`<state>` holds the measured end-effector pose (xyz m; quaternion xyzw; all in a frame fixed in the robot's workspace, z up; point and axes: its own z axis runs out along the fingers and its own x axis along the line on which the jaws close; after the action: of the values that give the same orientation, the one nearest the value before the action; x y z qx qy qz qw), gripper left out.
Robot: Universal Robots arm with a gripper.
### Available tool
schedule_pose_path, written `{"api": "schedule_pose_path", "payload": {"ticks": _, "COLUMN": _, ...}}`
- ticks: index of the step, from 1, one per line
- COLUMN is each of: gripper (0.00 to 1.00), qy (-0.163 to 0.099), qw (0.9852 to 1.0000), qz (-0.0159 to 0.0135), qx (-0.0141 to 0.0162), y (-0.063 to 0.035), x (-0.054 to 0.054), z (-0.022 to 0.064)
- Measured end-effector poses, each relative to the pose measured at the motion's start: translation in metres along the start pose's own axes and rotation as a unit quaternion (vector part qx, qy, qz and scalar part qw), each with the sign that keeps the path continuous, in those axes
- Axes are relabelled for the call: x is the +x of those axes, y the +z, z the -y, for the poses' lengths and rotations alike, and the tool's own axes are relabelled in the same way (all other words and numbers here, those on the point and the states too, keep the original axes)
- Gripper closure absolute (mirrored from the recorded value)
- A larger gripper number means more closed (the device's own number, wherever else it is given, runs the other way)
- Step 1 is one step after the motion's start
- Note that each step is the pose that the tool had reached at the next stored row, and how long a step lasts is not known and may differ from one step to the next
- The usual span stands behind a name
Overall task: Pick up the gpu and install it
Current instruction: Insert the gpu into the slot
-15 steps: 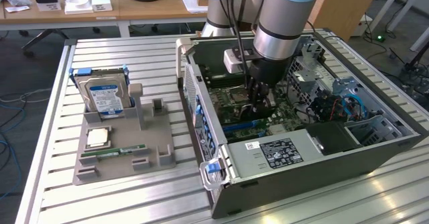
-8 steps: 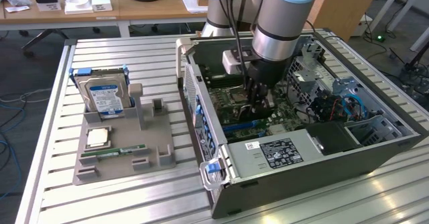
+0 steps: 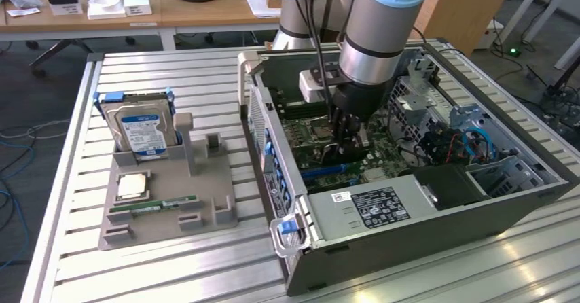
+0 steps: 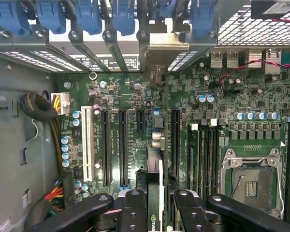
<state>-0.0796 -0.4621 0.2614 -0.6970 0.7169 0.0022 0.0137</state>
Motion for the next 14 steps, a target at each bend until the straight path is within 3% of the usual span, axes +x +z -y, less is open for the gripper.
{"api": "schedule_pose_path", "payload": {"ticks": 14, "gripper": 0.74, "qy": 0.0, "qw": 1.0, "qz": 0.0001, "qx": 0.0008, "y": 0.0048, "x": 0.0003, "z": -0.0074}}
